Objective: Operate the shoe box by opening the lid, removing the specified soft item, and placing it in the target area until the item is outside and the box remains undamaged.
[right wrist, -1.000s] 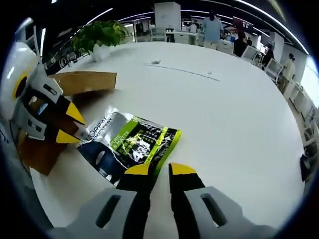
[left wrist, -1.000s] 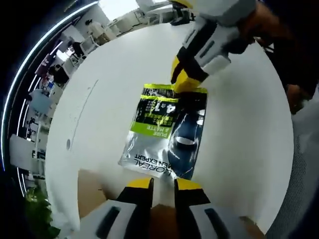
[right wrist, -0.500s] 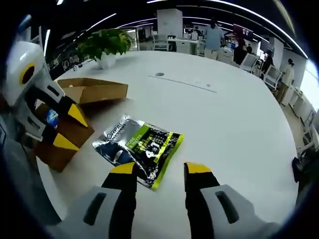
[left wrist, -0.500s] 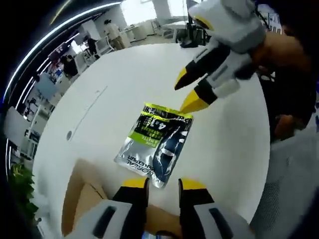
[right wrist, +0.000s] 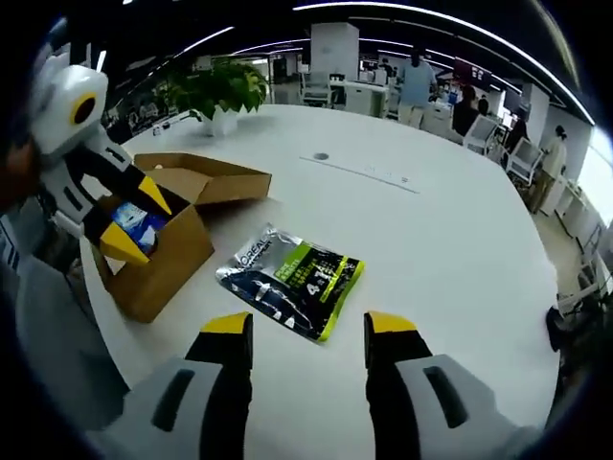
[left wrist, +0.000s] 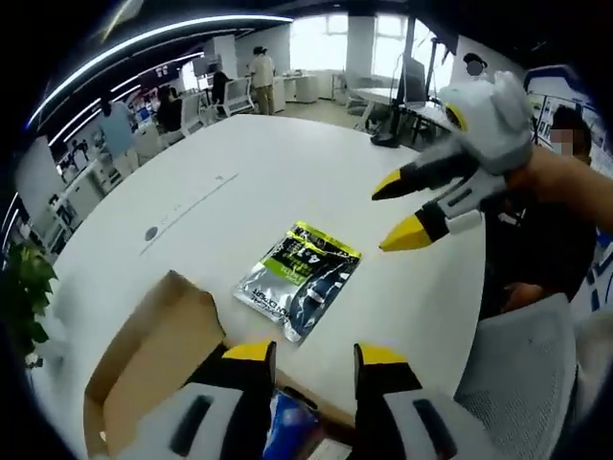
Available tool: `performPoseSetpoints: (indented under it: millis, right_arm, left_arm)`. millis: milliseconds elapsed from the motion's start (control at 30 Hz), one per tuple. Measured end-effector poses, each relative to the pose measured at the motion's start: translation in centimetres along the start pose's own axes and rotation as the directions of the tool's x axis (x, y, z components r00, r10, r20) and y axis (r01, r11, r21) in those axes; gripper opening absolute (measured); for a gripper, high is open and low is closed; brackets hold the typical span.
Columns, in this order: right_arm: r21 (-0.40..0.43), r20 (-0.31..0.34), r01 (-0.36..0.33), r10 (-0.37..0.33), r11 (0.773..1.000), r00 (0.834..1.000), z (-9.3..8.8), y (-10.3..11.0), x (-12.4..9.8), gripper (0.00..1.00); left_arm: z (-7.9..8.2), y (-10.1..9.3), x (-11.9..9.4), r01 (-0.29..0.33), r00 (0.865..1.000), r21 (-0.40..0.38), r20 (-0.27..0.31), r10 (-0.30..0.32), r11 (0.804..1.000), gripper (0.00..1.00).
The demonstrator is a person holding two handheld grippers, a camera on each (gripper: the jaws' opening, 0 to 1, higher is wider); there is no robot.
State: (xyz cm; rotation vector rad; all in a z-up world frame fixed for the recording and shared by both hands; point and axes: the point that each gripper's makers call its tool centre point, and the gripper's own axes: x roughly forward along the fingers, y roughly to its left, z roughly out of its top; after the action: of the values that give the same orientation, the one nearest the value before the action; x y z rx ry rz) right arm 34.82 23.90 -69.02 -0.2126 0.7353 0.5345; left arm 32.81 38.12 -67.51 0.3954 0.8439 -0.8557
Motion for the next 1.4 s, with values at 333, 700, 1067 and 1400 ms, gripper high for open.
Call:
performPoseSetpoints:
  millis: [333,700,1067,1400]
  right_arm:
    - [-0.028,0.011,0.013,-0.012,1.000,1.000,0.8,1.7,-2.3,0.57]
    - [-0.038,0.019,0.010,-0.009,0.999,1.000,1.9,3.0,-3.8,0.66]
    - [-0.081,0.044,-0.025,0.029,0.996,0.999,3.9,4.8,-4.1,0.69]
    - [-0.129,0.070,-0.076,0.085,0.989,0.994,5.3,7.0,-3.8,0.68]
  left_arm:
    - [-0.7,0.5,-3.1,-0.014,0.999,-0.036,0.052,0.015,0.999,0.42]
    - [-2.5,2.4,-6.9,-0.040,0.993,-0.119,0.106,0.053,0.992,0.53]
    - [-4.7,5.3,-9.6,-0.072,0.984,-0.203,0.144,0.102,0.977,0.58]
    - [-8.0,8.0,-11.9,-0.138,0.974,-0.272,0.134,0.180,0.952,0.58]
